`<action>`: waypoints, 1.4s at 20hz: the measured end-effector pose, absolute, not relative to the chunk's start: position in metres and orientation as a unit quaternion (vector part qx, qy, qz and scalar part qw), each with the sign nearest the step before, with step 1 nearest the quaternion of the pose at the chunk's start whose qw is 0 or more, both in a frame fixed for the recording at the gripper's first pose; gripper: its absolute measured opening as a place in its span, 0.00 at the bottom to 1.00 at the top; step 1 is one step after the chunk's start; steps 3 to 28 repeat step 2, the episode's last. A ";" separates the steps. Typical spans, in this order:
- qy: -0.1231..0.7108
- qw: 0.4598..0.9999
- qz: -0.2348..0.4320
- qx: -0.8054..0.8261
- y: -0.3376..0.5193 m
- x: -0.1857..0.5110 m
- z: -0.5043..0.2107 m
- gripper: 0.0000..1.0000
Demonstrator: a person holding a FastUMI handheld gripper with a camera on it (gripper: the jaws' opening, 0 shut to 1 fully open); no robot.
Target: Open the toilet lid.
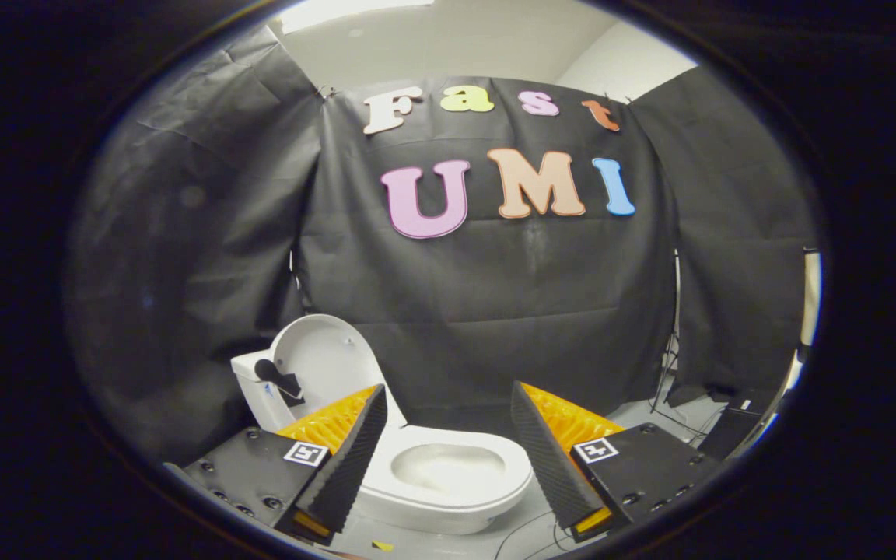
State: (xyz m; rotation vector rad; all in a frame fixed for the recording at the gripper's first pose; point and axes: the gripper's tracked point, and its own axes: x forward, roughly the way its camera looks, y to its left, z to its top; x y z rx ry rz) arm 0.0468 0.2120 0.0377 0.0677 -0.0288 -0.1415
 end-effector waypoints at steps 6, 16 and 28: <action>-0.013 0.996 -0.076 0.037 0.210 0.046 0.034 0.99; -0.013 0.996 -0.076 0.037 0.210 0.046 0.034 0.99; -0.013 0.996 -0.076 0.037 0.210 0.046 0.034 0.99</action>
